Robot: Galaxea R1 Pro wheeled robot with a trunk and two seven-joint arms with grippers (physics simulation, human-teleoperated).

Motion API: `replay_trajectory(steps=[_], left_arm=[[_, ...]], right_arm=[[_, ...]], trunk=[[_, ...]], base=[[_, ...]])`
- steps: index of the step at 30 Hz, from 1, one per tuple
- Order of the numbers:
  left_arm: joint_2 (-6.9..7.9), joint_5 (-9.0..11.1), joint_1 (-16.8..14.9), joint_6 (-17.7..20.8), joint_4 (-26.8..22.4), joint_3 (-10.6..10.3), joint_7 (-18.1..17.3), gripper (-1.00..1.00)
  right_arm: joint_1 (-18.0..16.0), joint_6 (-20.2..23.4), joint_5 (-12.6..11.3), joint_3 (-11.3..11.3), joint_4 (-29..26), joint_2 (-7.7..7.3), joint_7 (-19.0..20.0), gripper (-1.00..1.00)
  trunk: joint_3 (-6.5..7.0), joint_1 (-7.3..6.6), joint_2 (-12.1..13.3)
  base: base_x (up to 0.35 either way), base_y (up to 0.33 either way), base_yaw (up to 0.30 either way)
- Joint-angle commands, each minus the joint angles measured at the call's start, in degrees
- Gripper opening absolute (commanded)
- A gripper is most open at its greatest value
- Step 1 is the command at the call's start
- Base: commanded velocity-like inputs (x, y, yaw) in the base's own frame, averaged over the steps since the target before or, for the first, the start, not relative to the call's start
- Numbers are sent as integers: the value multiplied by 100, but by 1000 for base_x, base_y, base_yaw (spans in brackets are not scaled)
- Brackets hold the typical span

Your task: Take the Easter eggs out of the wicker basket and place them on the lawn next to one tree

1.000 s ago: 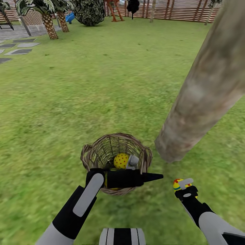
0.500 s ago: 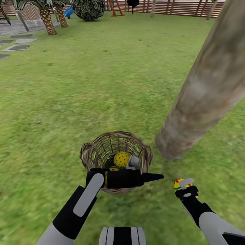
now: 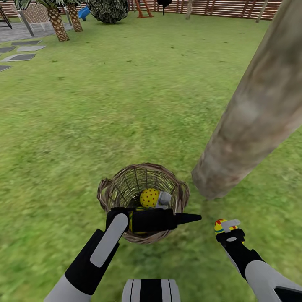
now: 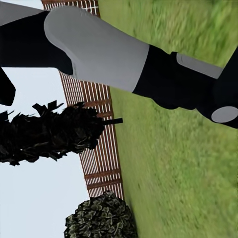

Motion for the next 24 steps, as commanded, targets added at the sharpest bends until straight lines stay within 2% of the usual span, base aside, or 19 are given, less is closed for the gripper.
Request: replay_trajectory(steps=[1,12,18,24], left_arm=[[-3,-26,-3,19,1,5,-33,100],[-3,-26,-2,16,1,5,-33,100],[-3,-26,-2,19,1,5,-33,100],[-3,-26,-3,18,1,5,-33,100]], right_arm=[[-7,30,52,-24,-9,1,0,-100],[-27,11,52,-24,-11,-2,0,-100],[-27,11,52,-24,-11,-2,0,-100],[-27,14,52,-24,-11,-2,0,-100]], trunk=[[-26,2,-3],[-181,20,-12],[-314,35,-20],[-314,35,-20]], base=[[0,0,0],[0,0,0],[0,0,0],[0,0,0]])
